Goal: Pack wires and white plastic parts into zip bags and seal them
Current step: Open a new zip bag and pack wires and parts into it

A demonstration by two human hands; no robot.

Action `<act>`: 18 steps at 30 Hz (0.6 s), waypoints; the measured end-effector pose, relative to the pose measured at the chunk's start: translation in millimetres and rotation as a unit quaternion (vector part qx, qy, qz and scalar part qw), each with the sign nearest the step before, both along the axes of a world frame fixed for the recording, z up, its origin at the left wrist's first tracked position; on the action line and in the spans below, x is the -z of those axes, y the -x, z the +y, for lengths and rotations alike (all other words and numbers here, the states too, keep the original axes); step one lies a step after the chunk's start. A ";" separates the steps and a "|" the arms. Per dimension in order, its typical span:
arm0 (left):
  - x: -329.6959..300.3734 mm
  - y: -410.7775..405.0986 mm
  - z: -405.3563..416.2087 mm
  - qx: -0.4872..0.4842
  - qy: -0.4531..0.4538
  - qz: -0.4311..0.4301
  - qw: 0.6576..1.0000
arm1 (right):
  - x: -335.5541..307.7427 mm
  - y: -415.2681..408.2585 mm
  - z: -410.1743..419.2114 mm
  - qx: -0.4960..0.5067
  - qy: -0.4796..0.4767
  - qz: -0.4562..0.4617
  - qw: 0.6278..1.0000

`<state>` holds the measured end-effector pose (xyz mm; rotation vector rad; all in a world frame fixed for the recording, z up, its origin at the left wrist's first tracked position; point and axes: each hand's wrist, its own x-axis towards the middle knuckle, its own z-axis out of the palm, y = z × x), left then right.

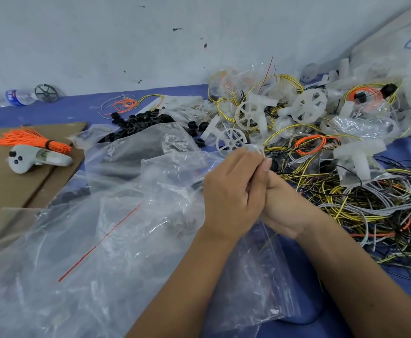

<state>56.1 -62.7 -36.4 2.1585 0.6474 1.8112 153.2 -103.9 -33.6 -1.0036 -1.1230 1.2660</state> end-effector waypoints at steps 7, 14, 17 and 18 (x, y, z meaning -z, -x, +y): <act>0.4 0.9 0.9 -0.011 -0.005 -0.014 1.000 | -1.0 2.0 2.7 0.015 0.019 0.024 0.999; 2.6 0.5 2.7 -0.004 0.009 -0.007 1.000 | 4.6 1.4 8.9 0.035 0.015 -0.049 0.998; 4.7 -0.1 5.2 -0.009 0.043 -0.004 0.999 | 7.0 0.0 7.7 0.032 0.059 -0.078 0.995; 5.7 -0.5 6.4 -0.010 0.062 -0.006 0.998 | 6.0 -0.8 7.0 0.030 0.066 -0.094 0.993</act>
